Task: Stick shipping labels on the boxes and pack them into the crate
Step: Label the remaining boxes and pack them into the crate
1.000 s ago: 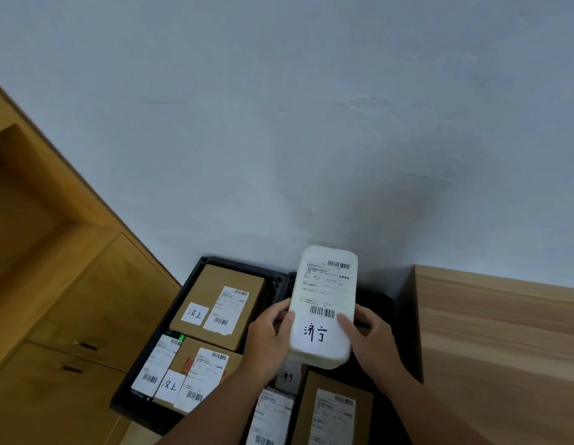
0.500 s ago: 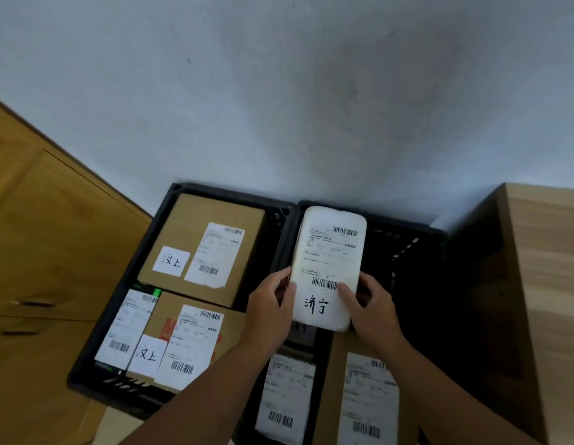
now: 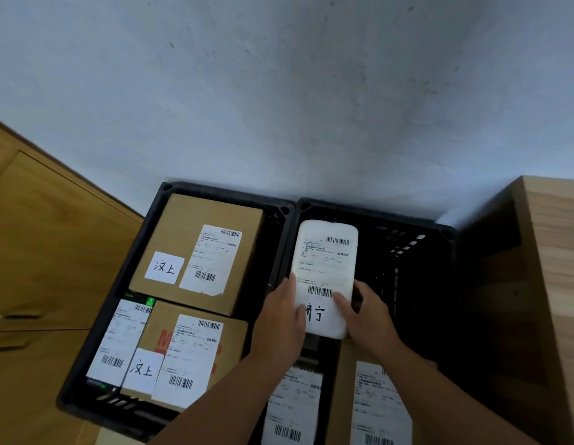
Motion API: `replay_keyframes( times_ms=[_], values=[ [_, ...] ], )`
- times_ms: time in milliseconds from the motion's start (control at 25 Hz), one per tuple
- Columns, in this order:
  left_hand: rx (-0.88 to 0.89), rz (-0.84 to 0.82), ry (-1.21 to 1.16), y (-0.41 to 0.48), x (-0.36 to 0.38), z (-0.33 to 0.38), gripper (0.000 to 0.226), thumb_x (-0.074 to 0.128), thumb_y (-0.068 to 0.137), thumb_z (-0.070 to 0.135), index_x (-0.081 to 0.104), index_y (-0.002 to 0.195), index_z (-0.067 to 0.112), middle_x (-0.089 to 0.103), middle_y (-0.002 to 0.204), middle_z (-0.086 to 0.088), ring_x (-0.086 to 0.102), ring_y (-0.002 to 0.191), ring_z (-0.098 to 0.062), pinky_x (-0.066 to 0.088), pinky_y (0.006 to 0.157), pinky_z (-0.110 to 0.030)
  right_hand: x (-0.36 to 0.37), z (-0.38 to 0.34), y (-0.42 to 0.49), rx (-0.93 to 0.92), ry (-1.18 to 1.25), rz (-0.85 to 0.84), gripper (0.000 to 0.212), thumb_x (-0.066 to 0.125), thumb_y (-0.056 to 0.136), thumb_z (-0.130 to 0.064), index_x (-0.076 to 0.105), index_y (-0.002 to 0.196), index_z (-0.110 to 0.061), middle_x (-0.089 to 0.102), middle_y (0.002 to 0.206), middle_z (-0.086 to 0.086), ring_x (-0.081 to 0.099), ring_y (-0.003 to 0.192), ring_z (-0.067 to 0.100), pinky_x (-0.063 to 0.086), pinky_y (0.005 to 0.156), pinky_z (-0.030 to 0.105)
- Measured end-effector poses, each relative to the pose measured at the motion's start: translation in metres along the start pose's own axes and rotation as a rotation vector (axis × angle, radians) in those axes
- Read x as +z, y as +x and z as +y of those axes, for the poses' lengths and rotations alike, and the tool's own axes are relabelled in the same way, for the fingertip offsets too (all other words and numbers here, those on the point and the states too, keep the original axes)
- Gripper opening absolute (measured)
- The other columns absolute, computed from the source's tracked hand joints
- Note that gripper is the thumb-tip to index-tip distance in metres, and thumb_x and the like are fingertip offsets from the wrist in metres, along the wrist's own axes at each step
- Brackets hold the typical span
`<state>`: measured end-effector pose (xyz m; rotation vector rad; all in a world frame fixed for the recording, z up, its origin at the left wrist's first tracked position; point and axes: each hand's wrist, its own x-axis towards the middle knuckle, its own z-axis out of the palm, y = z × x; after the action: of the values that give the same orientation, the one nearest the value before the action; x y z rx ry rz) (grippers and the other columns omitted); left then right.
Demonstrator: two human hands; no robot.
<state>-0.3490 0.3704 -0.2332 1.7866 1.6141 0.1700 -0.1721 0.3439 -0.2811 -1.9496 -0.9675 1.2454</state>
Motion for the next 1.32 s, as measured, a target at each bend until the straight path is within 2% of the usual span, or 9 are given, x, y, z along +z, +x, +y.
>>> replay_keyframes(
  times_ms=[160,480,600,760,840,1000,1120,1200,1320],
  values=[
    [0.083,-0.008,0.346,0.004,0.011,-0.002,0.047,0.036,0.106,0.033,0.043,0.146,0.012,0.035,0.155,-0.003,0.036,0.134,-0.016,0.04,0.109,-0.026,0.011,0.011,0.012,0.018,-0.073,-0.057,0.042,0.066,0.096,-0.032,0.058,0.135,-0.017,0.068,0.125,-0.003,0.064,0.102,0.007,0.054,0.082,0.021],
    [0.095,-0.073,0.483,0.001,0.034,-0.01,0.049,0.038,0.101,0.033,0.051,0.142,0.008,0.037,0.159,-0.011,0.044,0.13,-0.021,0.043,0.106,-0.03,0.006,0.029,0.026,0.082,-0.083,-0.108,0.038,0.08,0.086,-0.026,0.068,0.12,-0.016,0.068,0.104,-0.014,0.06,0.082,-0.015,0.048,0.059,0.003],
    [0.057,-0.129,0.527,-0.003,0.034,-0.006,0.056,0.036,0.102,0.035,0.04,0.15,0.007,0.028,0.163,-0.013,0.038,0.137,-0.023,0.038,0.112,-0.032,0.007,0.028,0.02,0.075,-0.082,-0.109,0.038,0.08,0.086,-0.023,0.069,0.121,-0.014,0.071,0.109,-0.01,0.065,0.089,-0.007,0.052,0.069,0.008],
    [0.055,-0.203,0.49,-0.007,0.028,-0.002,0.057,0.038,0.102,0.037,0.035,0.151,0.008,0.016,0.167,-0.011,0.031,0.142,-0.023,0.035,0.114,-0.032,0.005,0.02,0.012,0.11,-0.11,-0.154,0.038,0.077,0.089,-0.024,0.069,0.125,-0.015,0.073,0.12,-0.001,0.069,0.109,0.015,0.058,0.093,0.035],
    [0.058,-0.208,0.418,-0.011,0.019,-0.002,0.053,0.04,0.102,0.037,0.038,0.148,0.01,0.015,0.168,-0.008,0.03,0.142,-0.021,0.038,0.112,-0.031,-0.002,0.013,0.009,0.111,-0.182,-0.194,0.044,0.073,0.091,-0.033,0.063,0.13,-0.015,0.069,0.126,-0.002,0.065,0.115,0.016,0.054,0.095,0.031],
    [0.099,-0.215,0.416,-0.033,-0.006,0.004,0.058,0.039,0.104,0.038,0.028,0.156,0.014,0.018,0.167,-0.005,0.028,0.144,-0.019,0.034,0.115,-0.027,-0.047,-0.007,-0.027,0.118,-0.262,-0.048,0.064,0.066,0.094,-0.044,0.046,0.146,-0.013,0.057,0.141,0.004,0.053,0.119,0.01,0.04,0.092,0.02],
    [0.191,-0.245,0.449,-0.052,-0.029,0.038,0.061,0.037,0.105,0.04,0.025,0.159,0.014,0.019,0.167,-0.008,0.028,0.147,-0.024,0.032,0.118,-0.031,-0.109,-0.03,-0.084,0.182,-0.293,0.035,0.076,0.064,0.095,-0.045,0.031,0.156,-0.015,0.046,0.154,0.002,0.046,0.137,0.015,0.039,0.108,0.025],
    [0.282,-0.256,0.467,-0.062,-0.039,0.081,0.064,0.037,0.104,0.043,0.022,0.16,0.017,0.017,0.169,-0.006,0.025,0.15,-0.023,0.03,0.118,-0.033,-0.155,-0.047,-0.132,0.196,-0.318,0.107,0.074,0.063,0.096,-0.044,0.032,0.157,-0.016,0.045,0.155,0.0,0.044,0.141,0.016,0.037,0.115,0.029],
    [0.47,-0.216,0.466,-0.092,-0.042,0.171,0.067,0.041,0.099,0.051,0.025,0.159,0.027,0.023,0.166,0.006,0.032,0.147,-0.016,0.033,0.115,-0.029,-0.23,-0.068,-0.218,0.157,-0.386,0.366,0.067,0.065,0.093,-0.043,0.04,0.151,-0.019,0.051,0.149,-0.003,0.05,0.135,0.012,0.037,0.111,0.022]
  ],
)
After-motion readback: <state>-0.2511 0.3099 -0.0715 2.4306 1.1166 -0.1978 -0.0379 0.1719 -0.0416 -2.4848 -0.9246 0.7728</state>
